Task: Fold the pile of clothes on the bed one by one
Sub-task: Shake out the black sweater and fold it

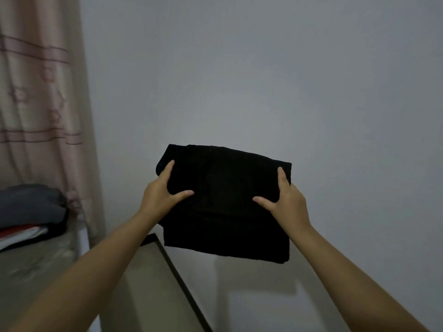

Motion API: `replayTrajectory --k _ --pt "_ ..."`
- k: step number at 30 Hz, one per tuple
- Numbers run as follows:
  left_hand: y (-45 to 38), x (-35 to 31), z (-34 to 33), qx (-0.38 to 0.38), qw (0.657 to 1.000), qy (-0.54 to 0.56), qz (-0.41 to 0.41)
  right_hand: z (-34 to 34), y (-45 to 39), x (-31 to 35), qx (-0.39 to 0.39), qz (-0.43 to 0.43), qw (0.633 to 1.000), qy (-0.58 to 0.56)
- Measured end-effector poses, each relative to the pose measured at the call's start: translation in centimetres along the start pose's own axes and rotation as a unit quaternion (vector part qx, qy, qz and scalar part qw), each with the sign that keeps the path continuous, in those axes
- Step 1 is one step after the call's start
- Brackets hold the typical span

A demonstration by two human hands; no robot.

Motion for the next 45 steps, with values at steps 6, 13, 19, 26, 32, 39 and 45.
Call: replayTrajectory --k 6,13,19,26,32,39,45 --pt "-5.0 8.8 2.8 -0.076 0.993 -0.057 0.073 -13.9 -8.5 1.2 0.069 0.055 0.991 -0.105" --pt "-9.4 17.7 8.5 -0.166 0.955 -0.182 0.167 -29.9 -16.1 6.5 0.147 0.132 0.951 -0.238" --pt "-17.4 23.1 10.5 -0.228 0.909 -0.253 0.241 -40.6 -25.7 9.2 0.192 0.205 0.908 -0.312" --pt "-20.8 31.9 13.8 -0.262 0.852 -0.269 0.365 -53.4 -31.3 16.1 0.299 0.266 0.841 -0.365" --pt "-23.1 41.9 18.8 -0.201 0.822 -0.263 0.463 -64.7 -32.1 23.4 0.393 0.273 0.782 -0.399" --pt "-29.1 53.4 26.9 -0.142 0.807 -0.211 0.533 -77.3 -35.9 33.8 0.464 0.270 0.758 -0.372" --pt "-33.7 60.8 32.7 -0.131 0.791 -0.213 0.559 -85.1 -38.3 40.4 0.468 0.260 0.754 -0.381"
Point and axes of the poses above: each hand's wrist, its own y-axis away from the middle knuckle, its own z-axis out of the back of the hand, x = y × z, the point moved 3 cm from there along -y, towards the middle knuckle, and after that the axes turned 10 degrees about z, right-handed, at the moved point
